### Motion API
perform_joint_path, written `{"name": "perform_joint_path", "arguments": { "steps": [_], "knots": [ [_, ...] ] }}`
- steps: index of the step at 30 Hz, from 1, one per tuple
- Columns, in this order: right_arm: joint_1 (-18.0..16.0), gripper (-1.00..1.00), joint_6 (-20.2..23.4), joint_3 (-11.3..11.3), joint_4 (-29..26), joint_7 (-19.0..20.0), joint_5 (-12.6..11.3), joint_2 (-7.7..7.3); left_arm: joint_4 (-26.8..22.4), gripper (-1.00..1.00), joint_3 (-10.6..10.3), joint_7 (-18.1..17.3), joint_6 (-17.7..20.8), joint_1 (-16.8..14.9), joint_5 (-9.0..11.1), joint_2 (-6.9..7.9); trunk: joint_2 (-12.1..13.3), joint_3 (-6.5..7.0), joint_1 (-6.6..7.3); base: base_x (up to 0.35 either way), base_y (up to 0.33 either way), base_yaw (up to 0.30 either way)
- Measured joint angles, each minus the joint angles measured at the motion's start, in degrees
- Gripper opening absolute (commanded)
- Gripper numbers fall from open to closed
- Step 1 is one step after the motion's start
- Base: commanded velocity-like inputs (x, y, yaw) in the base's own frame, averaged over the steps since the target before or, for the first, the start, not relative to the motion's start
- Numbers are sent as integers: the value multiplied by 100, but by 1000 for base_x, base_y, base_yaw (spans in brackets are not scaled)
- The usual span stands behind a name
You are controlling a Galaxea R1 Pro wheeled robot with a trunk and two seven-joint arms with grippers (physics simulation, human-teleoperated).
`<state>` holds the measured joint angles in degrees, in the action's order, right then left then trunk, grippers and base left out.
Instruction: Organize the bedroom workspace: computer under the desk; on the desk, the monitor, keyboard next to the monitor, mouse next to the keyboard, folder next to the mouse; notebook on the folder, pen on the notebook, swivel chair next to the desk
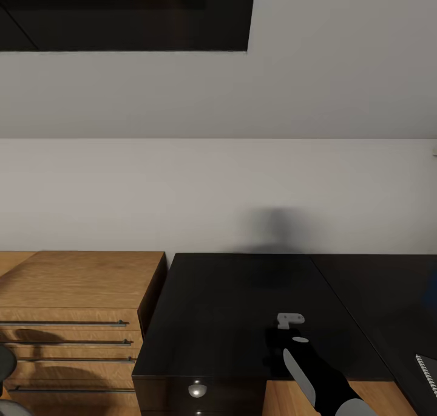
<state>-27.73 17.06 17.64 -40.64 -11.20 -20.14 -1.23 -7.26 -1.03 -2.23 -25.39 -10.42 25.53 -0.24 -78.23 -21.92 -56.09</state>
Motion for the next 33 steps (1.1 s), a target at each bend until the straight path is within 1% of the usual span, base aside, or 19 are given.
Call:
{"name": "perform_joint_path", "arguments": {
  "steps": [1,5,10,14,16,17,19,22,24,26,33],
  "knots": [
    [0,-100,0,-1,-4,1,-1,0,0,100,0,0,0,0,0,1,0,0,0,0,0,0],
    [0,-100,18,-6,-33,-2,0,-11,0,100,0,0,0,1,0,2,159,71,87,0,0,0],
    [0,-100,282,-46,-227,1,-3,-22,0,100,0,1,0,0,0,-1,360,161,197,0,0,0],
    [-1,-100,510,-213,-513,0,-9,-33,2,100,0,1,0,0,0,1,520,233,285,0,0,0],
    [3,-100,779,-367,-872,-2,-7,-40,6,100,0,2,0,0,0,2,600,269,329,0,0,0],
    [4,-100,873,-394,-967,-1,-10,-43,6,100,0,3,0,0,0,3,640,287,351,0,0,0],
    [11,-100,1258,-457,-1293,3,-19,-51,8,100,0,2,0,0,0,5,720,323,395,0,0,0],
    [15,-100,1557,-484,-1569,2,-24,-64,8,100,0,1,0,0,0,2,841,377,461,0,0,-5],
    [22,-100,1693,-494,-1729,-1,-28,-69,21,100,1,0,0,0,0,4,842,379,461,0,0,-50],
    [24,-100,1741,-498,-1788,-2,-29,-71,28,100,1,0,0,0,0,5,843,382,461,0,0,-50],
    [26,-100,1787,-502,-1855,-3,-26,-72,35,100,0,0,0,1,-1,7,843,386,461,0,0,-13]
  ]
}}
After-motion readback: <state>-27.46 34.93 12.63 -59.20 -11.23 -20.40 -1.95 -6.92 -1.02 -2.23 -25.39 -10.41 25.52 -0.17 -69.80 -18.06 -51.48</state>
